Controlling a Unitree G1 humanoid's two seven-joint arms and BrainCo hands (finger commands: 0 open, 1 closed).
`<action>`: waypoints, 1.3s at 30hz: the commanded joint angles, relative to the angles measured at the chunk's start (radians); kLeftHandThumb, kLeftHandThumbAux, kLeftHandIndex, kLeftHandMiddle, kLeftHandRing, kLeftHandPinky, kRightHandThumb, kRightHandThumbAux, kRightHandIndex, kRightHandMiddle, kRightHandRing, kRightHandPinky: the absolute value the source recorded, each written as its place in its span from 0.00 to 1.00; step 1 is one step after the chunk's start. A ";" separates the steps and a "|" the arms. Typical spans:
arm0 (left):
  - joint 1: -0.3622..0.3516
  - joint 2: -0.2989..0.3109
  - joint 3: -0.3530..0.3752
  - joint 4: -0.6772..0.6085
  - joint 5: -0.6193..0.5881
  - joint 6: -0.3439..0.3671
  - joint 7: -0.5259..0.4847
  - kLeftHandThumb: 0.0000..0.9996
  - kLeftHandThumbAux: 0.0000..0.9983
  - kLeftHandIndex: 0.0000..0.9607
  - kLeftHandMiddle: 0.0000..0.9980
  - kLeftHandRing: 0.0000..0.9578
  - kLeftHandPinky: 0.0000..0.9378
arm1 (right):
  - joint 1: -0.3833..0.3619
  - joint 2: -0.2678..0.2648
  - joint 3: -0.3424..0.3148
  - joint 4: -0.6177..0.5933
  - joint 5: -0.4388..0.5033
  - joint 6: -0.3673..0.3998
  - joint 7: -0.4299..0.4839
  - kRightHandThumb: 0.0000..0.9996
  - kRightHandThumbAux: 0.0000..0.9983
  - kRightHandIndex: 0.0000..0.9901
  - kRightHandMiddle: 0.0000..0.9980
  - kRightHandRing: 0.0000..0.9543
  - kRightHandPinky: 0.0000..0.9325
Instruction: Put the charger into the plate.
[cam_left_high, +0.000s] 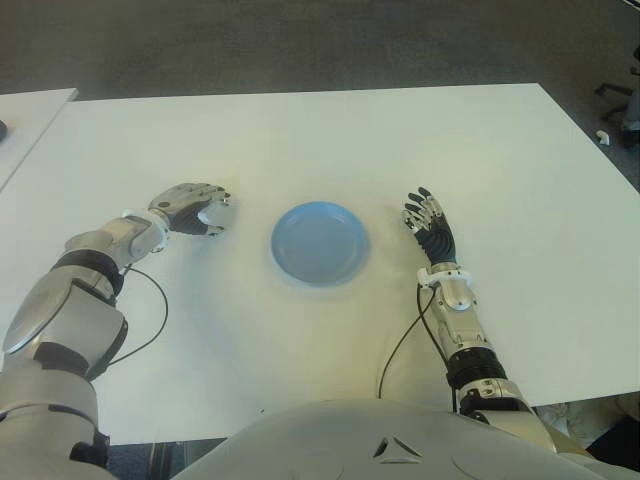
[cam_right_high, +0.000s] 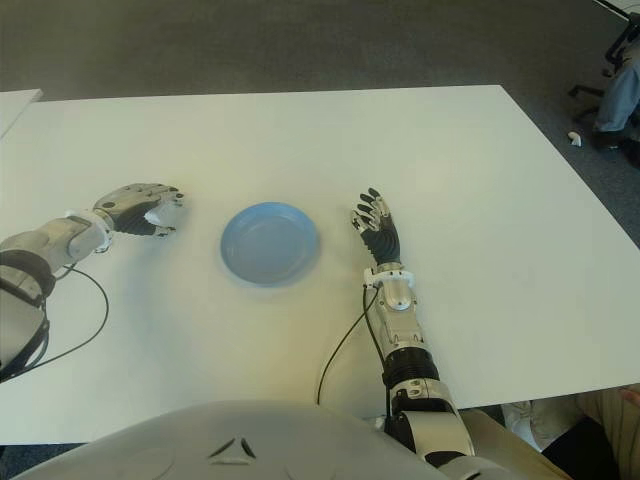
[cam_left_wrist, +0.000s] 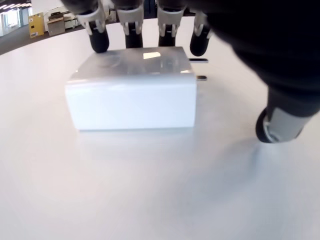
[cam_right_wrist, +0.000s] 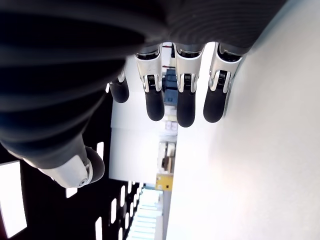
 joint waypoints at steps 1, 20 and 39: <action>0.091 -0.007 -0.004 -0.013 0.003 -0.054 -0.045 0.00 0.50 0.00 0.00 0.02 0.09 | 0.022 0.005 0.000 0.031 0.007 0.039 0.003 0.68 0.61 0.05 0.17 0.19 0.23; 0.219 0.032 0.098 -0.150 -0.103 -0.165 -0.067 0.00 0.55 0.00 0.00 0.00 0.02 | 0.004 0.012 0.009 0.056 -0.022 0.039 -0.032 0.67 0.61 0.06 0.18 0.19 0.21; 0.326 0.046 0.155 -0.313 -0.115 -0.216 -0.058 0.00 0.58 0.00 0.00 0.00 0.02 | -0.014 0.022 0.015 0.079 -0.021 0.032 -0.040 0.69 0.61 0.05 0.17 0.18 0.18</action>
